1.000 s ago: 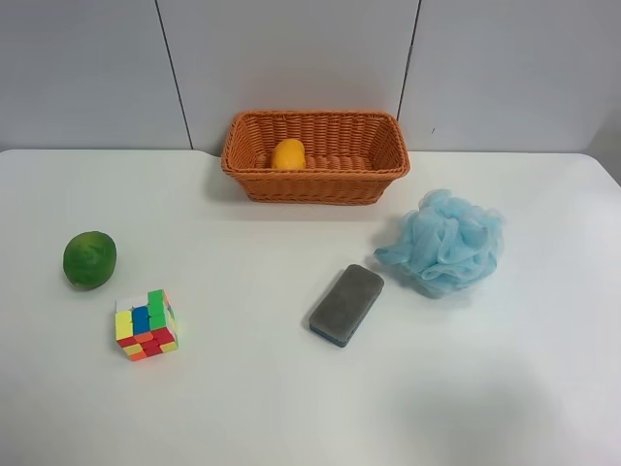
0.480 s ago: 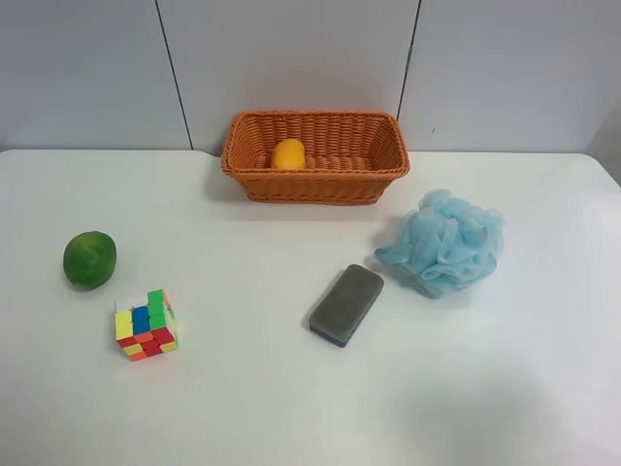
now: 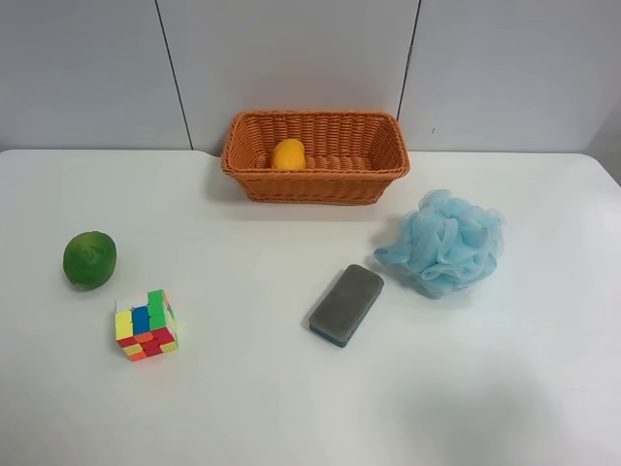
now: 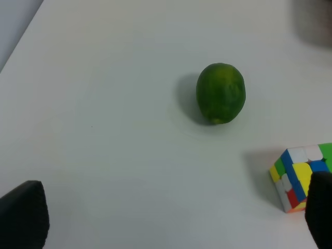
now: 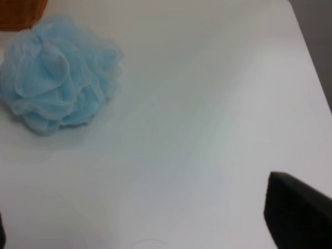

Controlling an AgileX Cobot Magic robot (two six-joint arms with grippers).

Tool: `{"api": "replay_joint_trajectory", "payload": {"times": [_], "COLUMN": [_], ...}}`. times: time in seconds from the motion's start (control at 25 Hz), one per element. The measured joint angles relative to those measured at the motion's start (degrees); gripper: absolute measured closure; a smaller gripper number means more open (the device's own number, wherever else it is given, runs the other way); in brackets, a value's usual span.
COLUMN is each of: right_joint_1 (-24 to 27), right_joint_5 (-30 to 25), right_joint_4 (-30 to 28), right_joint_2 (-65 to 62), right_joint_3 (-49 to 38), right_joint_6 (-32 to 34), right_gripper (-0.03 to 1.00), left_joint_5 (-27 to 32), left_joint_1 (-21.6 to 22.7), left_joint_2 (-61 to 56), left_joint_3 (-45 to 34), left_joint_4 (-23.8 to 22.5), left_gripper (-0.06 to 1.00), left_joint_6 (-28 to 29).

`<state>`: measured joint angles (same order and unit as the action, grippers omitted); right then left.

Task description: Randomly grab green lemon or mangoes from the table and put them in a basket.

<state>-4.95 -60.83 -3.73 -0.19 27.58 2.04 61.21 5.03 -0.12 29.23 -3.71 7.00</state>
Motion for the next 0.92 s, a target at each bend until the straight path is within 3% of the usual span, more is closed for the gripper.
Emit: {"api": "replay_joint_trajectory", "payload": {"times": [0.92], "right_joint_1": [0.0], "right_joint_5": [0.0], "right_joint_4": [0.0], "right_joint_2": [0.0], "right_joint_3": [0.0], "right_joint_6": [0.0], "right_gripper": [-0.02], "left_joint_5": [0.0], "left_joint_1": [0.0], "left_joint_2": [-0.2], "left_joint_3": [0.0], "left_joint_4": [0.2], "left_gripper": [-0.05], "left_joint_6": [-0.2]}}
